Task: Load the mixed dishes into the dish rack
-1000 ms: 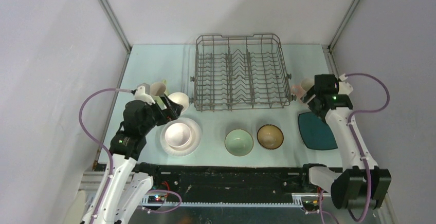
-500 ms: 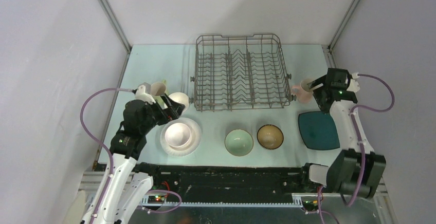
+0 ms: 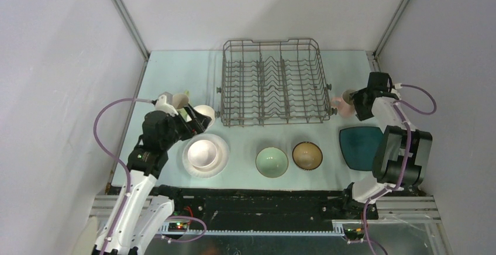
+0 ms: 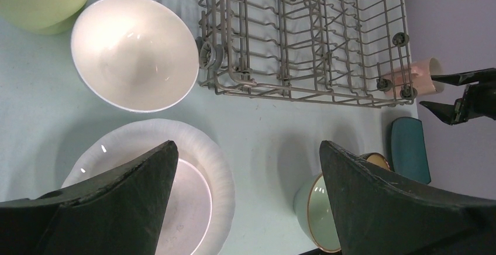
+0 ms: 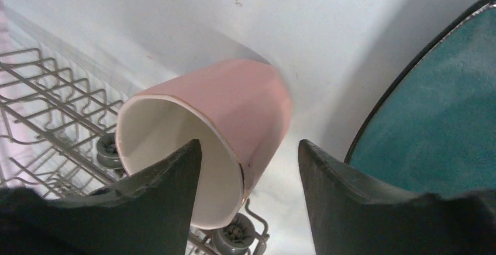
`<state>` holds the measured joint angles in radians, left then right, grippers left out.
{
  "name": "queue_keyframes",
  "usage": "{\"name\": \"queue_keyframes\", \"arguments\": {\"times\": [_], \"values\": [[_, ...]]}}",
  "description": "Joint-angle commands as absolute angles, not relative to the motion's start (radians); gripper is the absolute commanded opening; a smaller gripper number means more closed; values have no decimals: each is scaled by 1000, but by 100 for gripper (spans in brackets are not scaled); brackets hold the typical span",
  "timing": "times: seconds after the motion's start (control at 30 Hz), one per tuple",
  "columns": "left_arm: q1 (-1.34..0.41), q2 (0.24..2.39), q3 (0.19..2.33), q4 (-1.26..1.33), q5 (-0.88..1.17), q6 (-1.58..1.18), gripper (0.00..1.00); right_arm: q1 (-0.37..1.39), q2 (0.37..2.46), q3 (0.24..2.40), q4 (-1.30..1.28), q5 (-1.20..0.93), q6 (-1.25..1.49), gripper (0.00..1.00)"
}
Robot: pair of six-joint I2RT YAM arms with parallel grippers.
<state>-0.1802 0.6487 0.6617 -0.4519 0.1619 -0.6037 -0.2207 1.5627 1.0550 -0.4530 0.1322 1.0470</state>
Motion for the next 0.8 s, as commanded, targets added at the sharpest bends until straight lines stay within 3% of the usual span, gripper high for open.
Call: {"name": "queue_keyframes", "arguments": {"times": [0.0,0.03,0.07,0.13,0.53,0.77], "values": [[-179,665,668,-397,175,-623,98,-238,1596,1092,-417,90,1039,49],[-179,670,667,-395,180,-625,98,-245,1592,1092,-418,89,1033,38],[-179,673,666,-392,182,-626,98,-249,1575,1092,-421,101,1025,12],[-179,678,665,-381,198,-631,98,-250,1530,1092,-423,142,1015,0],[-196,735,637,-158,394,-716,98,-147,1196,1092,-284,228,806,0],[-275,735,614,33,412,-771,98,-11,1188,1089,-59,-242,675,0]]}}
